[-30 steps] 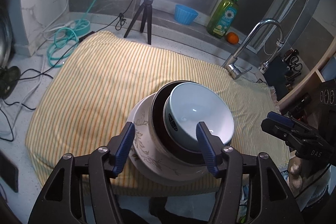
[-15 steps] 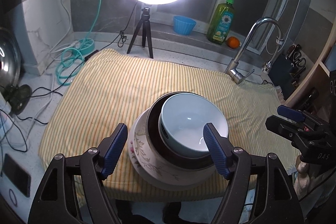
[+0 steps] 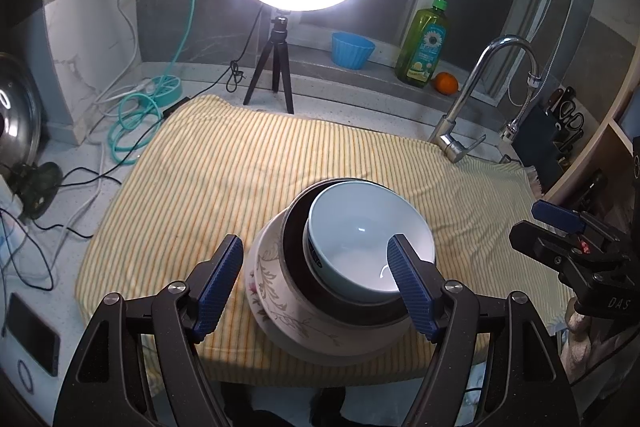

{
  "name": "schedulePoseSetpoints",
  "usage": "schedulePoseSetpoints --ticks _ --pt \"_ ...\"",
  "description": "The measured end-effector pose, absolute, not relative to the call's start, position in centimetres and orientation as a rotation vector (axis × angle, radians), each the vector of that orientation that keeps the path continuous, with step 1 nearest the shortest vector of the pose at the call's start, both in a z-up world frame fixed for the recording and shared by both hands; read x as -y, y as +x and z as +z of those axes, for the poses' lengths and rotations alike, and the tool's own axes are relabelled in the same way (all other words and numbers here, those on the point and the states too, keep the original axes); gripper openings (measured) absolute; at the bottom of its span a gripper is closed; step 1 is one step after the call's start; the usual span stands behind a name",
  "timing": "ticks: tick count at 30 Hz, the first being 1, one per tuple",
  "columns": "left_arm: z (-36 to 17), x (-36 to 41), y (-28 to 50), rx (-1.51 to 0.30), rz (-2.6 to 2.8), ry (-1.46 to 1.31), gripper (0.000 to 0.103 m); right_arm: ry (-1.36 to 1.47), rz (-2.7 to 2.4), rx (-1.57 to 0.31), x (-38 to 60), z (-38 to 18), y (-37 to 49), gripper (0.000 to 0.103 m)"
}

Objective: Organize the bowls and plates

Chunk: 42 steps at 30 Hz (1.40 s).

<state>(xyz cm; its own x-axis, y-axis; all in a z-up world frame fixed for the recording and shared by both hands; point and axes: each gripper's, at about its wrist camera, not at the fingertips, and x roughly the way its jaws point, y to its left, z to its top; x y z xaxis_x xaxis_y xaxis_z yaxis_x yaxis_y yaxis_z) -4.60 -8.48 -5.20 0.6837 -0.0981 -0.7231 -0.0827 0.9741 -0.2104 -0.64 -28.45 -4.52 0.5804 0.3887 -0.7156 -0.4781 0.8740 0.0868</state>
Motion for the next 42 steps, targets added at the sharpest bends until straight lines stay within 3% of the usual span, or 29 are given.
schedulePoseSetpoints --ticks 42 --pt "-5.15 7.99 -4.73 -0.817 0.038 -0.199 0.075 -0.160 0.490 -0.772 28.15 -3.99 -0.55 0.092"
